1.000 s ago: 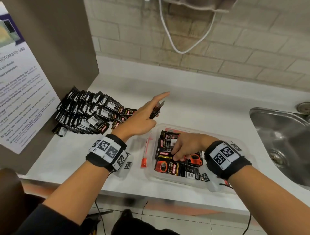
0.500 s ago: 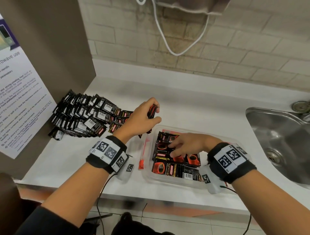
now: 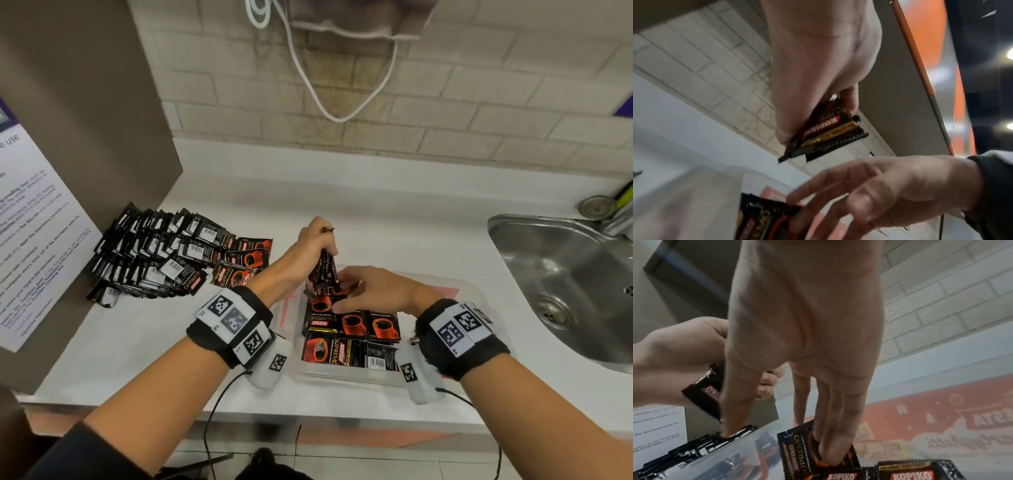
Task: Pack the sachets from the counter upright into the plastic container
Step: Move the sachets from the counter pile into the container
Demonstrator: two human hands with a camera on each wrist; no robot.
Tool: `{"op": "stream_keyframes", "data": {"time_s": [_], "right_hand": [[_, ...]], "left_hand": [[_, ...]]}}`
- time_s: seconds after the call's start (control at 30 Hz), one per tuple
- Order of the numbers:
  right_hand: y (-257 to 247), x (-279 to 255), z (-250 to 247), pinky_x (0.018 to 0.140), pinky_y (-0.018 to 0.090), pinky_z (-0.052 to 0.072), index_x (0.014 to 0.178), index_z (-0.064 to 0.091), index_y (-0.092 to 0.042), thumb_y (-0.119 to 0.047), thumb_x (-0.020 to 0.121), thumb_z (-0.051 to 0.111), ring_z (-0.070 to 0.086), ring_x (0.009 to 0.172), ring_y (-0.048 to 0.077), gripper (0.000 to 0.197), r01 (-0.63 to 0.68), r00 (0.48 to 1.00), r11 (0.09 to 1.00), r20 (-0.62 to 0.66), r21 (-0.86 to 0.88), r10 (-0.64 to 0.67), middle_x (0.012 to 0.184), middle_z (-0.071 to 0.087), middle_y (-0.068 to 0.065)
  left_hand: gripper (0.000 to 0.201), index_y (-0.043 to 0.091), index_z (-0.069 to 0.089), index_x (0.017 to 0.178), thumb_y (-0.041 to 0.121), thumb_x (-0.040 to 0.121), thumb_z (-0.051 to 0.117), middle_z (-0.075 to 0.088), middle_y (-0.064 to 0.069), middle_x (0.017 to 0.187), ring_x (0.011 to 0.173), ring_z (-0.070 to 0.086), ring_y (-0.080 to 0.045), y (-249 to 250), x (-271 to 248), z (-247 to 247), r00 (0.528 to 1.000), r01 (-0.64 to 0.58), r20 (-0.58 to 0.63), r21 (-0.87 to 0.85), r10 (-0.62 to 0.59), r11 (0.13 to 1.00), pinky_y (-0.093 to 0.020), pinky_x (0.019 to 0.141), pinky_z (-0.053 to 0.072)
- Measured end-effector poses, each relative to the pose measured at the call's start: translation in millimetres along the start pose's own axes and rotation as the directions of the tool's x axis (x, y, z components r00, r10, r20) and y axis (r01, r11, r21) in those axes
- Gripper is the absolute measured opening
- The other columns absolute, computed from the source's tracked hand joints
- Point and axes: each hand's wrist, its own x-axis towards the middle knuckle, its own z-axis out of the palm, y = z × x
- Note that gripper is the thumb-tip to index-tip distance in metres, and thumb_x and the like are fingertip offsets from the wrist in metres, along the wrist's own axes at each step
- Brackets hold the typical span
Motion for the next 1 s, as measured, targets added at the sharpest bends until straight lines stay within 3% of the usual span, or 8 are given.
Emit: {"op": "stream_keyframes", "data": {"time_s": [0.1,0.27,0.5,0.57,0.67,0.77,0.9,1.0], "right_hand": [[-2.7,-7.1,1.1,0.090,0.023,0.047,0.131,0.047,-0.036,-0.042,0.077,0.084,0.061,0.109,0.007,0.066,0.048,0.999,0.991,0.001,0.126,-0.049,0.126,0.057,-0.007],[-11.4,-14.9,6.8,0.092,0.032,0.057,0.130,0.050,-0.018,-0.032,0.080,0.085,0.070,0.105,0.016,0.063,0.145,0.989,0.933,-0.072,0.329,-0.128,0.118,0.069,0.004],[-7.1,-17.2,6.9,0.091,0.036,0.059,0.130,0.040,-0.008,-0.001,0.094,0.064,0.073,0.100,0.029,0.043,0.100,0.993,0.868,-0.097,0.487,-0.060,0.113,0.070,0.018],[-2.0,-16.5,4.1,0.094,0.043,0.058,0.125,0.039,-0.008,-0.002,0.095,0.063,0.073,0.100,0.031,0.040,0.064,0.996,0.880,-0.083,0.471,-0.028,0.112,0.070,0.018],[5.1,-15.1,-0.3,0.095,0.047,0.057,0.115,0.044,-0.012,-0.006,0.094,0.064,0.074,0.096,0.031,0.030,0.015,0.999,0.923,-0.043,0.385,0.002,0.110,0.072,0.018],[10.1,-13.8,-4.6,0.090,0.043,0.059,0.108,0.047,-0.015,-0.010,0.093,0.065,0.076,0.088,0.023,0.024,-0.013,0.999,0.969,-0.042,0.248,0.024,0.110,0.071,0.011],[12.1,-11.2,-6.3,0.075,0.027,0.061,0.102,0.054,-0.014,-0.011,0.090,0.069,0.076,0.079,0.019,0.020,-0.056,0.994,0.982,-0.079,0.178,0.071,0.106,0.068,0.007],[8.2,-8.0,-2.2,0.072,0.027,0.062,0.105,0.055,-0.009,-0.007,0.088,0.073,0.076,0.082,0.024,0.025,-0.067,0.990,0.976,-0.110,0.209,0.092,0.108,0.067,0.012]], "left_hand": [[0.020,0.024,0.044,0.081,0.034,0.068,0.053,0.039,0.003,0.092,0.085,0.038,-0.016,-3.7,2.8,9.6,0.992,0.056,-0.108,-0.101,-0.067,0.993,-0.037,0.080,0.031],[0.020,0.018,0.048,0.107,0.032,0.092,0.046,0.046,-0.011,0.120,0.094,0.052,-0.019,-12.8,8.9,29.3,0.955,0.118,-0.262,-0.088,-0.137,0.989,-0.032,0.068,0.043],[0.025,0.014,0.046,0.115,0.036,0.101,0.045,0.041,-0.007,0.119,0.093,0.055,-0.016,-17.9,7.9,36.7,0.945,0.134,-0.311,0.084,-0.102,0.987,-0.029,0.064,0.045],[0.026,0.014,0.049,0.111,0.038,0.101,0.047,0.041,-0.005,0.115,0.104,0.055,-0.024,-19.6,9.7,32.6,0.955,0.152,-0.285,0.230,-0.083,0.961,-0.041,0.082,0.052],[0.022,0.021,0.052,0.100,0.041,0.102,0.041,0.041,-0.002,0.113,0.115,0.038,-0.023,-22.0,9.4,21.0,0.979,0.123,-0.205,0.609,0.006,0.784,-0.043,0.101,0.037],[0.024,0.024,0.054,0.094,0.043,0.103,0.042,0.047,0.000,0.111,0.116,0.036,-0.022,-23.9,6.7,7.5,0.995,-0.043,-0.027,0.738,0.093,0.674,-0.040,0.101,0.034],[0.030,0.026,0.053,0.113,0.047,0.093,0.062,0.046,0.006,0.109,0.111,0.038,-0.015,-24.9,-2.8,-4.0,0.966,-0.234,0.254,0.775,0.049,0.587,-0.031,0.088,0.038],[0.027,0.024,0.048,0.111,0.036,0.094,0.064,0.052,0.005,0.103,0.105,0.047,-0.019,-31.5,-3.7,-2.8,0.953,-0.299,0.288,0.855,0.090,0.424,-0.031,0.078,0.036]]}}
